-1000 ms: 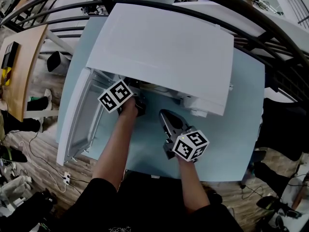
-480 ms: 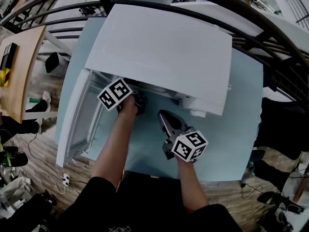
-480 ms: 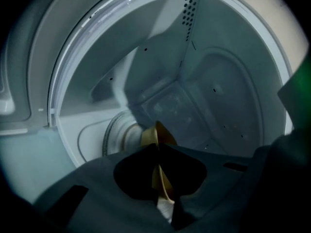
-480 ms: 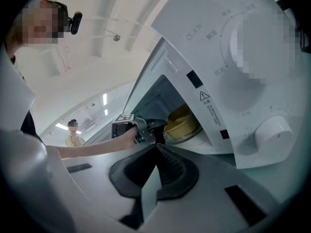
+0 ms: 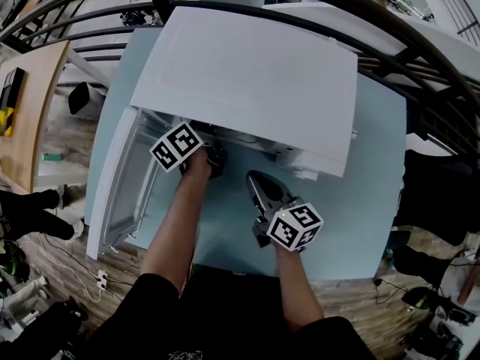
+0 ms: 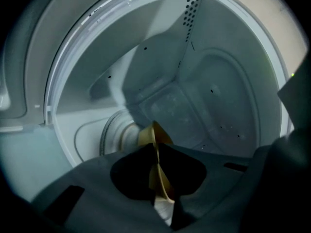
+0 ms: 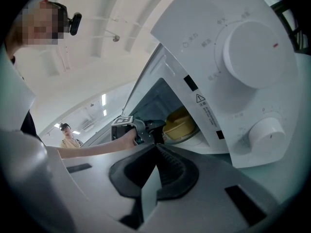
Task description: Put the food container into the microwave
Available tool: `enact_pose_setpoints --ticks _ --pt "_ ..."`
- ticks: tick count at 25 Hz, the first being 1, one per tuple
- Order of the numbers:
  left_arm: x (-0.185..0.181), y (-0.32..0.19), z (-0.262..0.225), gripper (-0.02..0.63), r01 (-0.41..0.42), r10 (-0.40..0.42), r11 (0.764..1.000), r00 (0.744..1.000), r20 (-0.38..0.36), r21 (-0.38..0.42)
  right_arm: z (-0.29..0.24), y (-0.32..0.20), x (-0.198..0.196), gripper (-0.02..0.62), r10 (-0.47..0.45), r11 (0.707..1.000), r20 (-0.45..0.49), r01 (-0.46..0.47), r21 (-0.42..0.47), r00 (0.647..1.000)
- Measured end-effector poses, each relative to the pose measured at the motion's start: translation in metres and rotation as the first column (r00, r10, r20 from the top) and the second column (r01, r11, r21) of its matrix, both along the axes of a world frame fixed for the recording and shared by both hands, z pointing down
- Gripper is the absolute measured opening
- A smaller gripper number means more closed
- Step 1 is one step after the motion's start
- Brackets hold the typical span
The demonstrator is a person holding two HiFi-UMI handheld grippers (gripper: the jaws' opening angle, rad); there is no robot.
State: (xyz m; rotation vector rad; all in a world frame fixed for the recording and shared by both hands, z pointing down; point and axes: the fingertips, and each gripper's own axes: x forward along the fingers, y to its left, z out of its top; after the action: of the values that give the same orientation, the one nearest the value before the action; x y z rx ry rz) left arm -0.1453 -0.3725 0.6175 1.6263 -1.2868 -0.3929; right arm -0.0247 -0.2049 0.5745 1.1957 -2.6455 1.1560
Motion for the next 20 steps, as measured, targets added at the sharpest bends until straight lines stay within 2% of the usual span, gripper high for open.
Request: enact_pose_setpoints --ticks 6,20 --pt "-0.001 0.003 -0.004 0.052 0.000 0.000 1.000 1.000 0.000 0.016 -0.003 0.003 -0.001 0.005 -0.006 1.000 0.002 0.006 0.004 1.000" --pt "-0.009 0.038 -0.019 0.055 0.035 -0.035 0.999 0.999 0.005 0.019 -0.029 0.015 0.000 0.006 -0.042 0.998 0.019 0.041 0.040 0.999"
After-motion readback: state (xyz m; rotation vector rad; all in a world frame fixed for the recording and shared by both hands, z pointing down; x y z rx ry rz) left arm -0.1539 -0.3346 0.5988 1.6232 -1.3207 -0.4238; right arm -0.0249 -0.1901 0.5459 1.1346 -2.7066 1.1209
